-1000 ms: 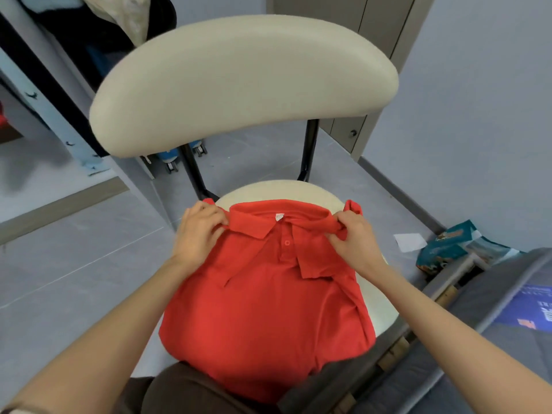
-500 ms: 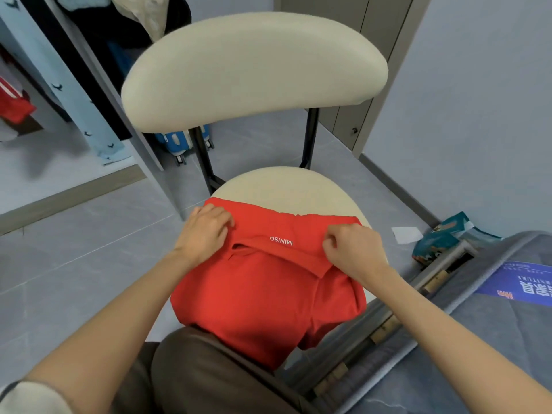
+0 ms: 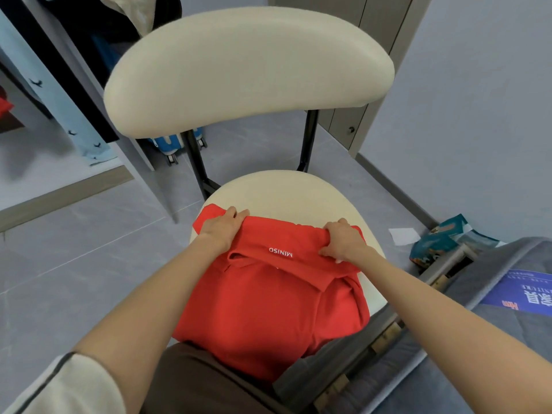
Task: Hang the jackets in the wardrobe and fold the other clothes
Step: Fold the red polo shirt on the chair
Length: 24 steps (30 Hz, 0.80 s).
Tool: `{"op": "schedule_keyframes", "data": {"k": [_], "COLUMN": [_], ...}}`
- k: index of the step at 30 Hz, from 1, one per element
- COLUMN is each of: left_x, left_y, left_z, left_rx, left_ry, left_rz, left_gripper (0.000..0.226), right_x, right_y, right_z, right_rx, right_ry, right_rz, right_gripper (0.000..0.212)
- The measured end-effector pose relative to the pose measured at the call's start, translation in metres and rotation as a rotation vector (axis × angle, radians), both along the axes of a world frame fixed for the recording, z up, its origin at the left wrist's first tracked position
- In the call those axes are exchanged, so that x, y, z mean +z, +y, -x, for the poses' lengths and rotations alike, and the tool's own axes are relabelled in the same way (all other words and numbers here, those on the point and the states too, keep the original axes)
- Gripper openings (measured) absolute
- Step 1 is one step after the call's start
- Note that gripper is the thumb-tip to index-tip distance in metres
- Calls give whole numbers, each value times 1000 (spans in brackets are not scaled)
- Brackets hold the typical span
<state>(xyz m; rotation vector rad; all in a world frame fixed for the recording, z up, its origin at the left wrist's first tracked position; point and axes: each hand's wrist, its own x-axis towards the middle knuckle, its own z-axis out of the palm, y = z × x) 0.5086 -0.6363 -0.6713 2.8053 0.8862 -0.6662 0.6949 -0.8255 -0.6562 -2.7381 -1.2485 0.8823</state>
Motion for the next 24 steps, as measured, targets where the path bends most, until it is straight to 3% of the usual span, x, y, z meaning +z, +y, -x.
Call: {"op": "schedule_keyframes", "data": {"k": [3, 5, 12, 19, 24], "left_x": [10, 22, 80, 91, 91], "left_y": [3, 9, 30, 30, 31], "left_z": [-4, -7, -36, -36, -34], "left_rx": [-58, -59, -49, -80, -7], "left_ry": [63, 53, -197, -229, -320], "left_rz": [-158, -252, -540, -605, -573], "left_gripper": [36, 31, 23, 27, 29], "right_x": [10, 20, 75, 80, 83], "right_y": [6, 13, 44, 27, 24], "right_z": [-7, -14, -56, -51, -49], "right_rx": [47, 51, -125, -208, -205], "right_ry": [-36, -100, -374, -294, -228], "right_rz": [33, -26, -442, -748, -824], "right_gripper": [21, 9, 21, 23, 22]}}
